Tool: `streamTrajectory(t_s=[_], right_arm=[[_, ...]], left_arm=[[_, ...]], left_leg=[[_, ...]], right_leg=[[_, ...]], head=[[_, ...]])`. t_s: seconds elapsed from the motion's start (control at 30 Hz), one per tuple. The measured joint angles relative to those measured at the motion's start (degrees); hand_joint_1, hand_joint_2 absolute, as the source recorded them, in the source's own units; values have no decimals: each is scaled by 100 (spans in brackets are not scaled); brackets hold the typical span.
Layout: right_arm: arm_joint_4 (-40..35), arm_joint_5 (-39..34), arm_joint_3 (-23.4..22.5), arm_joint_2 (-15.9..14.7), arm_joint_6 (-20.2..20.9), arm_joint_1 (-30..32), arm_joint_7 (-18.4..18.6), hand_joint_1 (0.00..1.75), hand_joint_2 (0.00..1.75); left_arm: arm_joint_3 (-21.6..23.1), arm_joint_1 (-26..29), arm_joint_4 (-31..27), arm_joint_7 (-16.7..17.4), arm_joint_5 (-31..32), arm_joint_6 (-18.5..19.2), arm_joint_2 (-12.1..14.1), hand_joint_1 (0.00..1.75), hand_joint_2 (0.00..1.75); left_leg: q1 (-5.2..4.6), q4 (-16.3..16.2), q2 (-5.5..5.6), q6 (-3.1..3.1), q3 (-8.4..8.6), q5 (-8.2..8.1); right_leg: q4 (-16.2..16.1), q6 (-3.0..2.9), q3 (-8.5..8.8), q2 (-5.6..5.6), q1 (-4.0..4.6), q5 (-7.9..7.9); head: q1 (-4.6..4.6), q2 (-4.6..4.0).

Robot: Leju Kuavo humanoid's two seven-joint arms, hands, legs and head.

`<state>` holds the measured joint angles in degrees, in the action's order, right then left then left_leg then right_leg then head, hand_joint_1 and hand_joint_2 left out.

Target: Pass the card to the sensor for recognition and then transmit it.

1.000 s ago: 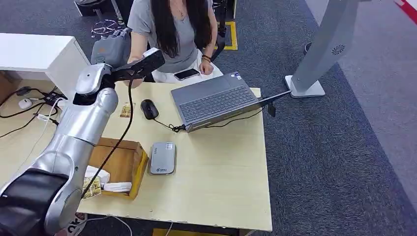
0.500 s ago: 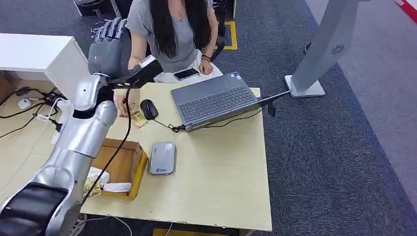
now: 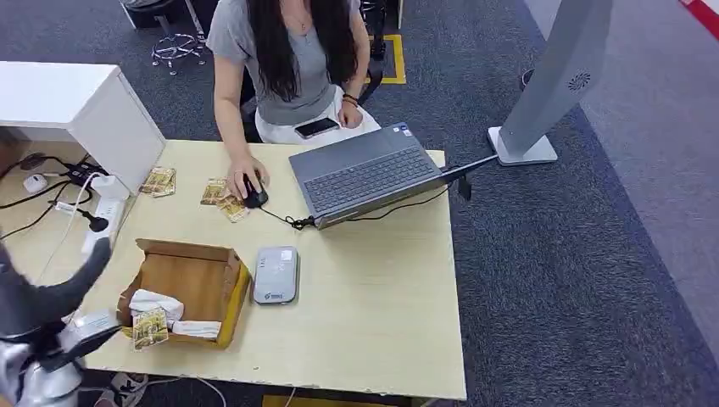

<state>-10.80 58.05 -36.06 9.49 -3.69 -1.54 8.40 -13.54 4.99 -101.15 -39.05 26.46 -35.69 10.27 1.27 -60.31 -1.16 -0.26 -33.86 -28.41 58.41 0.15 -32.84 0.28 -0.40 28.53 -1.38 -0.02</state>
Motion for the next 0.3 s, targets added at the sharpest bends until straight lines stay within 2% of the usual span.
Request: streamTrajectory(t_s=[0.07,0.13,0.17,0.2,0.23,0.3], right_arm=[[0,0,-70,-2,-31,0,-33,0,0],[0,17,-123,-2,-44,5,-68,0,0],[0,18,-147,-2,-57,4,-83,0,0],[0,18,-173,-2,-83,2,-105,0,0],[0,20,-208,0,-116,-1,-131,0,0],[0,52,-240,-2,-129,3,-179,0,0]], left_arm=[[-1000,296,-178,-60,-1108,672,-39,0,175],[-2055,326,-191,-92,-2076,1770,-137,0,175],[-2519,244,-94,-110,-2589,2551,-210,0,0],[-3039,129,127,-110,-3040,3196,-258,0,0],[-3644,-29,619,-35,-3590,3785,-256,0,0],[-4444,-209,1564,209,-4320,4280,-160,0,0]], left_leg=[[6,1,8,-1,0,0],[9,1,27,-1,-2,1],[9,3,39,-2,-1,1],[9,5,36,-2,1,1],[7,8,31,-5,10,-1],[7,10,6,-11,33,-5]], right_leg=[[1,-13,0,-7,3,9],[1,-9,5,-26,5,13],[2,-11,10,-33,5,15],[3,-12,12,-34,4,15],[3,-12,16,-30,3,15],[4,-14,21,-6,3,15]], head=[[2,0],[5,0],[0,0],[2,0],[0,0],[26,0]])
